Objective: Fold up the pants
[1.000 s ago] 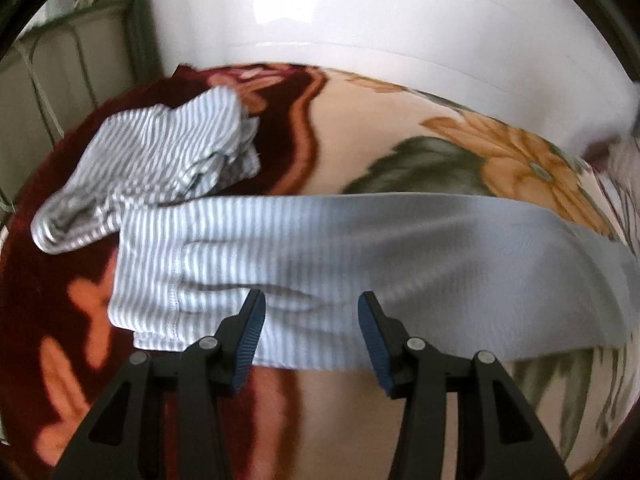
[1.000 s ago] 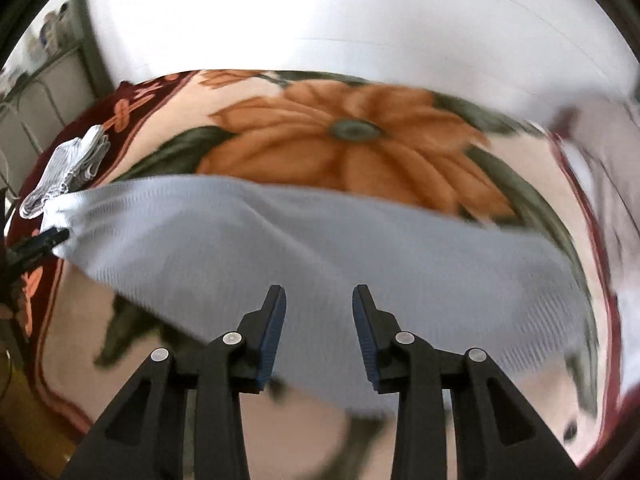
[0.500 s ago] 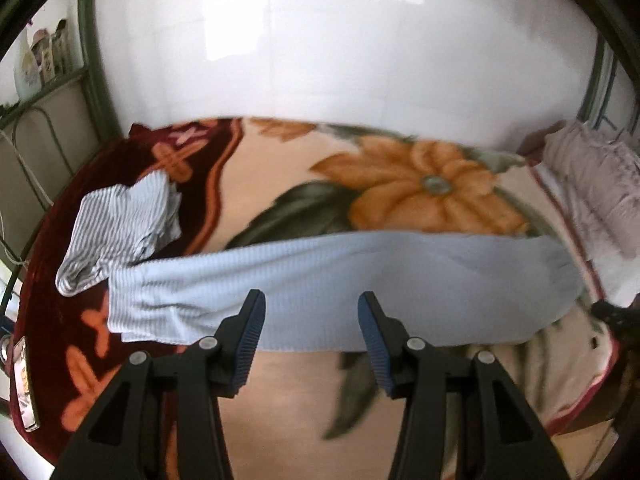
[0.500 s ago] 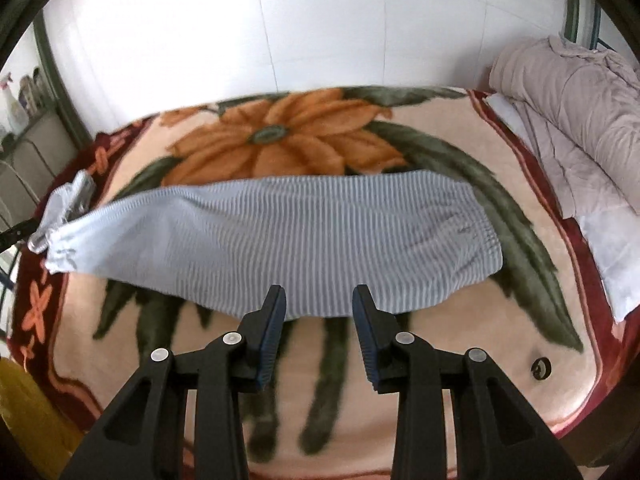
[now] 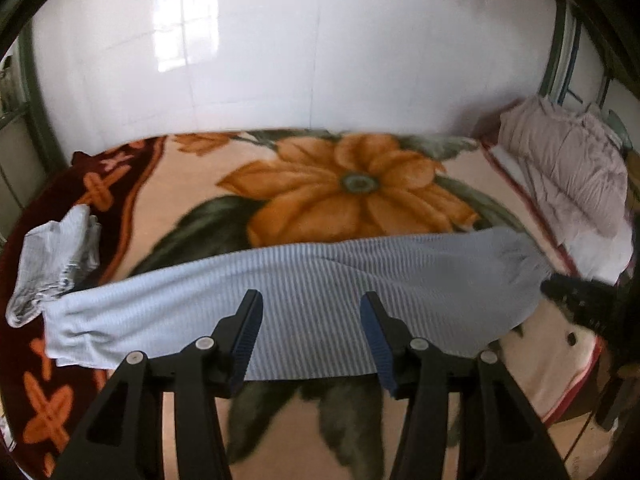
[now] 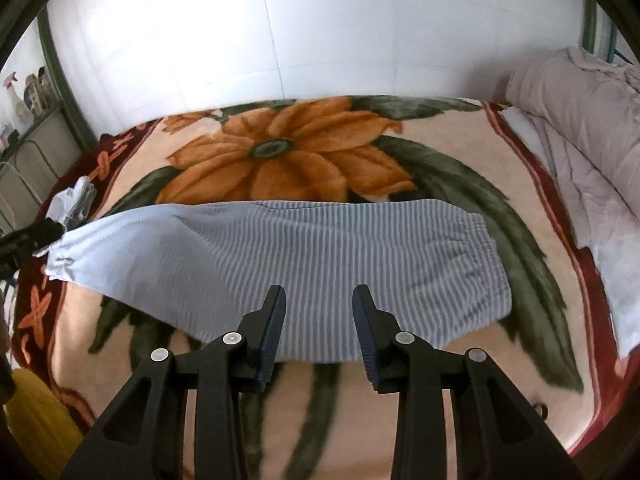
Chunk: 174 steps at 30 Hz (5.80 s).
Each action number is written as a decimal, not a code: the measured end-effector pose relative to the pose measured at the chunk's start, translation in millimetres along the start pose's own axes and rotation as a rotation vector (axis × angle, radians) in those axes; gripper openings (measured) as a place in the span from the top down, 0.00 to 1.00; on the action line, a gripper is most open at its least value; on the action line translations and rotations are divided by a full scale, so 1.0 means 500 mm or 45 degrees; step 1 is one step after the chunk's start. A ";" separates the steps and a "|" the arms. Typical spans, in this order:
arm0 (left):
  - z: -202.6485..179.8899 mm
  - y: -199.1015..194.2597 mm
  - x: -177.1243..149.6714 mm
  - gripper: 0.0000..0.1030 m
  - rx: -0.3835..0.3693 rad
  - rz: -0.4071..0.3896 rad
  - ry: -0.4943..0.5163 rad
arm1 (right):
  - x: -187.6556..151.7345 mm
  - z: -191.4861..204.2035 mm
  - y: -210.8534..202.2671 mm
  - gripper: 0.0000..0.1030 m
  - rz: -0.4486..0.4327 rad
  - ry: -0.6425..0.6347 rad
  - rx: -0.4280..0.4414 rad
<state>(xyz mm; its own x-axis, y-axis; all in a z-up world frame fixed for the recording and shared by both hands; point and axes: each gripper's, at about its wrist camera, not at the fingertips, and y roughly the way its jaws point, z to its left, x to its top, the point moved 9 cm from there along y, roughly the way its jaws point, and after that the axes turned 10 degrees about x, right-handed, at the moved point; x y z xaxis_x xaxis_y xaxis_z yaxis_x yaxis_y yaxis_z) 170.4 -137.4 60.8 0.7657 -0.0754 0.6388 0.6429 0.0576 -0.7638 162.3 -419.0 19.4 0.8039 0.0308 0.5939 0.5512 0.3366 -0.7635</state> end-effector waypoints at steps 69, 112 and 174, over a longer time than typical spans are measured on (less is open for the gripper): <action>-0.248 0.194 -0.130 0.48 -0.242 0.237 0.139 | -0.078 -0.321 0.077 0.76 0.005 0.382 -0.208; -0.171 0.221 -0.097 0.48 -0.220 0.127 0.286 | -0.099 0.026 0.195 0.66 -0.032 0.427 0.130; -0.200 0.166 -0.093 0.53 -0.514 0.058 0.354 | -0.094 -0.044 0.196 0.51 -0.227 0.879 -0.164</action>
<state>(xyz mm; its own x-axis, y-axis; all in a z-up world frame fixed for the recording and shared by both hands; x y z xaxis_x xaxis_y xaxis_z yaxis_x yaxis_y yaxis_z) 186.1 -228.5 -41.3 0.7227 -0.3480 0.5971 0.5076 -0.3191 -0.8003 183.2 -408.1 -88.9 0.6338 -0.6300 0.4488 0.6747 0.1664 -0.7191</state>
